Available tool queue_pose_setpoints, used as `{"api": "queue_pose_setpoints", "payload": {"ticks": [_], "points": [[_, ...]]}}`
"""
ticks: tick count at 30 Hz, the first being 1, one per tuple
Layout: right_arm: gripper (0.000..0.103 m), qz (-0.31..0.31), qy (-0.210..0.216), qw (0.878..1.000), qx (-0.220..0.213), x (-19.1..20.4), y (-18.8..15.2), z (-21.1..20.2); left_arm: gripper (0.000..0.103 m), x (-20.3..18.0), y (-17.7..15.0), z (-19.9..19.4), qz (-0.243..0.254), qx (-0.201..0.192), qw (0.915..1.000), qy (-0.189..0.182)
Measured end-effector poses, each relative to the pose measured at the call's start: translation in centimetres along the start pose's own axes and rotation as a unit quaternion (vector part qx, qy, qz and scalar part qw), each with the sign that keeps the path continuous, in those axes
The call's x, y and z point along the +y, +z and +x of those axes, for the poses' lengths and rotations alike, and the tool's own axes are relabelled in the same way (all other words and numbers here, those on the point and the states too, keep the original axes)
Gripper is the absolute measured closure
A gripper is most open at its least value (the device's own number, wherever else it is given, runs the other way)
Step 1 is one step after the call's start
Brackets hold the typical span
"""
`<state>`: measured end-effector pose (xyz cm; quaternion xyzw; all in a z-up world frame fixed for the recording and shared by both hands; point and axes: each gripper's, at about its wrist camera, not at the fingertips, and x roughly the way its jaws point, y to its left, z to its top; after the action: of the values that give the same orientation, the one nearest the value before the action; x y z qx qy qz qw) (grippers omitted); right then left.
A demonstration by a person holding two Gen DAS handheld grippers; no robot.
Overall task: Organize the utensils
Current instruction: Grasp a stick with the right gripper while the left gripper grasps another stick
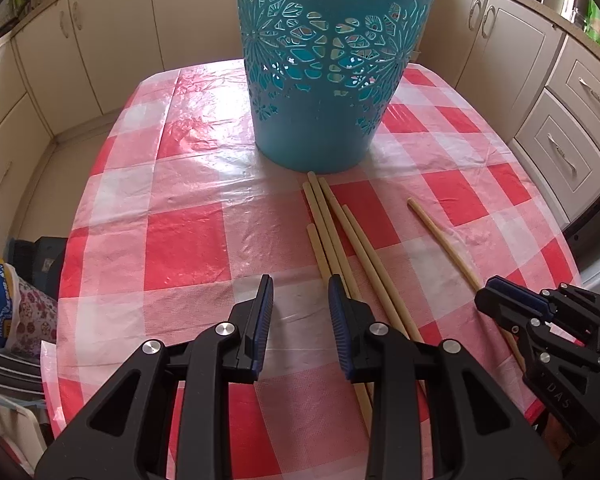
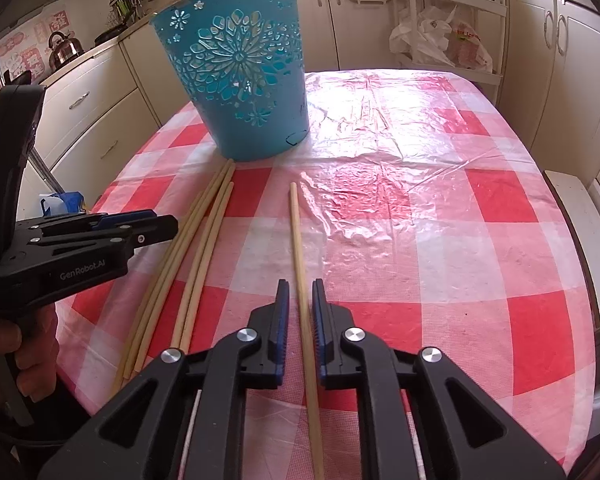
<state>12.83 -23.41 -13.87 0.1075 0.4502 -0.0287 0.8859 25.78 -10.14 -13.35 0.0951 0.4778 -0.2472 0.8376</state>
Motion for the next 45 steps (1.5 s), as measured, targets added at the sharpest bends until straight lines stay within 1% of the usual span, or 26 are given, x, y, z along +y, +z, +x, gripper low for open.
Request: {"api": "queue_pose_setpoints", "payload": {"ticks": [2, 6, 12, 13, 18, 20, 23, 24, 25, 27, 31, 32, 33, 34, 35, 36, 37, 38, 40, 41, 43, 45], "points": [[0.086, -0.003, 0.001, 1.000, 0.000, 0.1, 0.0, 0.0, 0.076, -0.1, 0.0, 0.0, 0.002, 0.000, 1.0000, 0.000], [0.086, -0.003, 0.001, 1.000, -0.001, 0.2, 0.0, 0.1, 0.076, -0.3, 0.0, 0.0, 0.002, 0.003, 1.0000, -0.007], [0.086, -0.003, -0.002, 1.000, -0.001, 0.1, 0.1, 0.1, 0.076, -0.8, -0.1, 0.0, 0.012, 0.001, 0.9999, 0.009], [0.086, -0.002, -0.002, 1.000, -0.001, 0.1, 0.1, 0.1, 0.076, -0.8, -0.1, 0.3, 0.016, 0.006, 0.9997, 0.015], [0.085, -0.003, -0.008, 1.000, 0.000, 0.0, 0.5, 0.4, 0.077, -0.7, 0.1, 0.4, 0.031, 0.009, 0.9992, 0.025], [0.085, -0.005, -0.008, 1.000, 0.000, 0.1, 0.8, 0.6, 0.080, -1.0, 0.1, 0.5, 0.046, 0.010, 0.9985, 0.027], [0.085, -0.015, -0.015, 1.000, 0.002, 0.4, 1.2, 1.0, 0.093, -1.6, 0.2, 0.6, 0.068, 0.011, 0.9975, 0.018], [0.086, -0.022, -0.018, 1.000, 0.003, 0.5, 1.3, 1.2, 0.096, -1.9, 0.2, 0.6, 0.082, 0.011, 0.9964, 0.017], [0.093, -0.030, -0.024, 0.999, 0.005, 0.7, 1.4, 1.3, 0.097, -2.2, 0.2, 0.6, 0.095, 0.010, 0.9953, 0.017], [0.095, -0.035, -0.026, 0.999, 0.010, 0.7, 1.5, 1.4, 0.098, -2.6, 0.0, 0.5, 0.118, 0.009, 0.9929, 0.012], [0.094, -0.028, -0.014, 0.999, 0.018, 0.5, 1.8, 1.5, 0.097, -2.8, 0.1, 0.5, 0.147, 0.017, 0.9889, 0.013], [0.093, -0.033, -0.013, 0.999, 0.020, 0.6, 2.0, 1.7, 0.091, -2.9, 0.2, 0.5, 0.150, 0.019, 0.9883, 0.019], [0.091, -0.041, -0.012, 0.999, 0.022, 0.8, 2.1, 1.8, 0.080, -2.9, 0.3, 0.5, 0.154, 0.019, 0.9873, 0.036], [0.091, -0.050, -0.015, 0.998, 0.024, 1.0, 2.3, 1.9, 0.076, -2.9, 0.3, 0.6, 0.155, 0.019, 0.9865, 0.048], [0.091, -0.056, -0.017, 0.998, 0.026, 1.2, 2.4, 2.0, 0.075, -2.9, 0.3, 0.6, 0.155, 0.020, 0.9865, 0.049], [0.091, -0.066, -0.021, 0.997, 0.028, 1.4, 2.4, 2.1, 0.077, -2.7, 0.3, 0.5, 0.152, 0.021, 0.9871, 0.047], [0.094, -0.071, -0.023, 0.997, 0.030, 1.5, 2.4, 2.2, 0.081, -2.6, 0.4, 0.5, 0.146, 0.021, 0.9882, 0.040], [0.096, -0.071, -0.026, 0.997, 0.031, 1.4, 2.4, 2.2, 0.096, -2.7, 0.3, 0.5, 0.142, 0.023, 0.9892, 0.031], [0.097, -0.050, -0.012, 0.998, 0.031, 0.8, 2.4, 2.0, 0.098, -2.9, 0.1, 0.5, 0.141, 0.015, 0.9890, 0.044], [0.097, -0.036, -0.004, 0.999, 0.031, 0.4, 2.3, 1.9, 0.098, -2.7, 0.0, 0.4, 0.132, 0.013, 0.9904, 0.040], [0.097, -0.001, 0.017, 0.999, 0.028, -0.7, 2.0, 1.5, 0.098, -2.0, 0.0, -0.3, 0.096, 0.001, 0.9952, 0.019], [0.097, 0.030, 0.037, 0.999, 0.020, -1.8, 1.6, 1.3, 0.098, -1.2, 0.1, -1.5, 0.069, -0.020, 0.9974, 0.005]]}}
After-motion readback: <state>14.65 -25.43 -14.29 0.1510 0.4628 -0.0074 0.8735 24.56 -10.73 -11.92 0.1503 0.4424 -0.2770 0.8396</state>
